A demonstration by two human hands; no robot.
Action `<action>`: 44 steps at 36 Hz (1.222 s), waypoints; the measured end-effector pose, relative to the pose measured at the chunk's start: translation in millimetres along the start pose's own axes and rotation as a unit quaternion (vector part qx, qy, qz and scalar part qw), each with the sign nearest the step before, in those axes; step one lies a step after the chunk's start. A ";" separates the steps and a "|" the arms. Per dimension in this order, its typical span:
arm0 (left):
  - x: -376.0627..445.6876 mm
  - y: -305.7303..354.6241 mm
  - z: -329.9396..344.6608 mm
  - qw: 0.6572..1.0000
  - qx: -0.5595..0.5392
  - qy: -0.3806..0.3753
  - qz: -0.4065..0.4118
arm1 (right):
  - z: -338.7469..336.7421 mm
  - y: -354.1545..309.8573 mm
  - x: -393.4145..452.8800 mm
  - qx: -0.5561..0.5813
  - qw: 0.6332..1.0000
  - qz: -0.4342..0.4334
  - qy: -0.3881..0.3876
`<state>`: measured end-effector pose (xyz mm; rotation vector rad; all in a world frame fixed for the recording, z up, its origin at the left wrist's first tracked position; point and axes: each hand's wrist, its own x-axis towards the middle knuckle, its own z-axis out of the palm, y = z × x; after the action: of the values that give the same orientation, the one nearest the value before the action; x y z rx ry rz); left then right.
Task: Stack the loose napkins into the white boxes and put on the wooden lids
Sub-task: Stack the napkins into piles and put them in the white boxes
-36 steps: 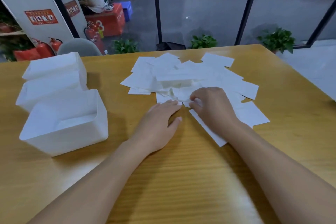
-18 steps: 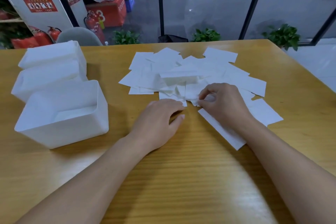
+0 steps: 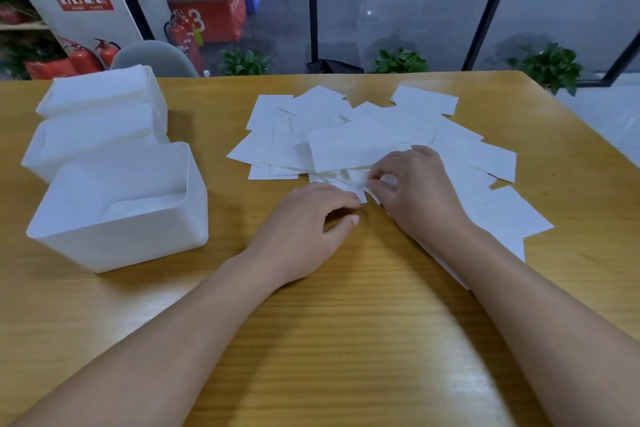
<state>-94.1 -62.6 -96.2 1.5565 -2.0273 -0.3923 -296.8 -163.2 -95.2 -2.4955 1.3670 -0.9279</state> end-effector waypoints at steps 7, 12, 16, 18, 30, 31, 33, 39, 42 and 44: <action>1.6 9.3 -8.1 0.971 -0.197 0.083 -0.105 | -23.4 -21.1 -15.0 0.129 0.991 0.022 -0.013; 5.8 19.1 -18.7 0.864 -0.444 0.059 -0.232 | -33.6 -54.6 -40.5 0.200 0.976 -0.046 -0.070; 4.3 0.3 -24.4 0.917 -0.346 0.029 -0.196 | -26.4 -64.7 -47.4 0.203 0.969 -0.082 -0.111; 1.1 -3.3 -28.2 0.938 -0.294 0.020 -0.181 | -26.9 -62.2 -46.7 0.229 0.967 -0.065 -0.096; -25.0 -7.8 -37.3 0.964 -0.239 -0.005 -0.117 | -30.5 -38.9 -32.7 0.223 0.968 0.058 -0.103; -25.4 -7.3 -37.1 0.961 -0.249 -0.007 -0.121 | -30.4 -38.5 -32.6 0.227 0.967 0.062 -0.101; -26.4 -6.0 -37.5 0.957 -0.261 -0.006 -0.130 | -29.9 -38.0 -33.0 0.220 0.968 0.063 -0.102; -25.9 -4.2 -37.6 0.980 -0.157 -0.006 -0.124 | -28.7 -38.5 -36.0 0.201 0.970 0.067 -0.121; -28.2 -0.8 -36.0 0.990 -0.084 -0.004 -0.113 | -27.7 -40.0 -38.5 0.205 0.969 0.060 -0.128; -28.2 -1.5 -34.7 0.992 -0.054 -0.015 -0.114 | -26.4 -39.2 -39.1 0.180 0.974 0.049 -0.127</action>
<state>-67.7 -32.8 -76.0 1.7289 -1.8222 -0.6047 -299.7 -105.1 -75.8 -2.1650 1.1151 -0.7306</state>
